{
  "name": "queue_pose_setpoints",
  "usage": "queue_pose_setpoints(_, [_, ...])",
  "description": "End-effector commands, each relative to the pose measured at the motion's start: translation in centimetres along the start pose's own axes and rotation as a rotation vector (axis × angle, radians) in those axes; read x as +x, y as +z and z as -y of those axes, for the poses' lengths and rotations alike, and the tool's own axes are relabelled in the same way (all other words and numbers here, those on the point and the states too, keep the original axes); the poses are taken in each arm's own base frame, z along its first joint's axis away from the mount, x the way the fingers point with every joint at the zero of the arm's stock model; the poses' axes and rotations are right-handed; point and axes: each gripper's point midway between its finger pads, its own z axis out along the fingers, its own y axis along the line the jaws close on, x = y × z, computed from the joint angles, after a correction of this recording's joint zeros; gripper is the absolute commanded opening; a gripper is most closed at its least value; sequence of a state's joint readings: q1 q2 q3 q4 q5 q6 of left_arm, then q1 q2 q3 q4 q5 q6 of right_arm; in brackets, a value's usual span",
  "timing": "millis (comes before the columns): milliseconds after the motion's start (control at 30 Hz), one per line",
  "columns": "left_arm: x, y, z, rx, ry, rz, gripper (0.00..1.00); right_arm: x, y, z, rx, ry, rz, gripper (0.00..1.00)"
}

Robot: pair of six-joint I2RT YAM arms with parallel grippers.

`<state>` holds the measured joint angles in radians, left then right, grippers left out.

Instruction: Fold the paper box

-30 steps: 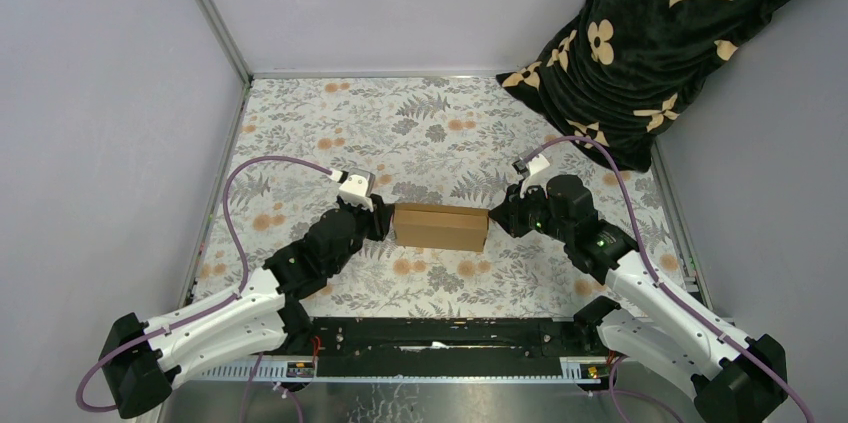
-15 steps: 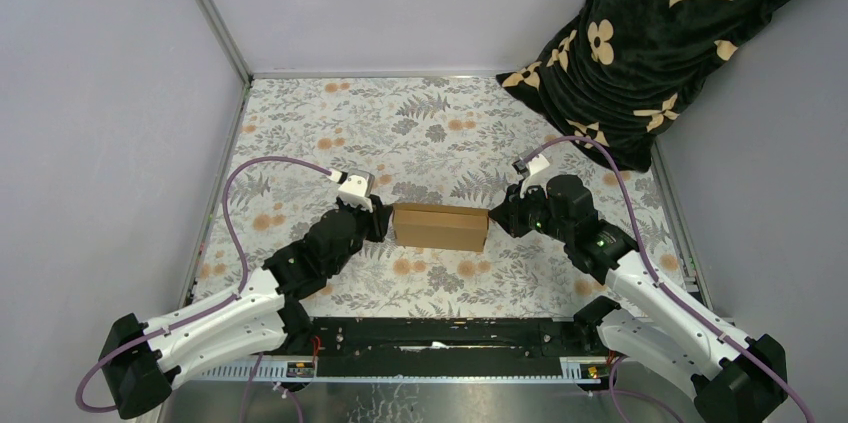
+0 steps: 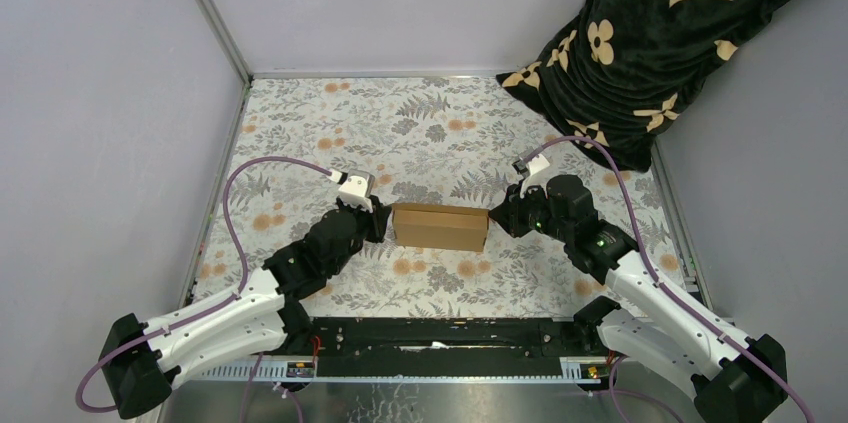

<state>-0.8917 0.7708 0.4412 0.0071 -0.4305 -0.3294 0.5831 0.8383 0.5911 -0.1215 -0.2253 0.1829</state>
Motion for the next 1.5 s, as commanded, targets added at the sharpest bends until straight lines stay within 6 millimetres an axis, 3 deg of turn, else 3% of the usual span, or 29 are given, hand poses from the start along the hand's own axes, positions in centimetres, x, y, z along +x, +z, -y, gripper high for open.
queue_pose_setpoints(0, [-0.53,-0.01,0.16,0.001,-0.012,0.024,0.29,-1.11,0.05,-0.44,-0.012,-0.026,0.04,0.12])
queue_pose_setpoints(1467, [-1.1,0.26,0.79,0.023,-0.001,0.03,0.24,-1.63,0.08,-0.28,0.023,-0.015,0.021,0.0])
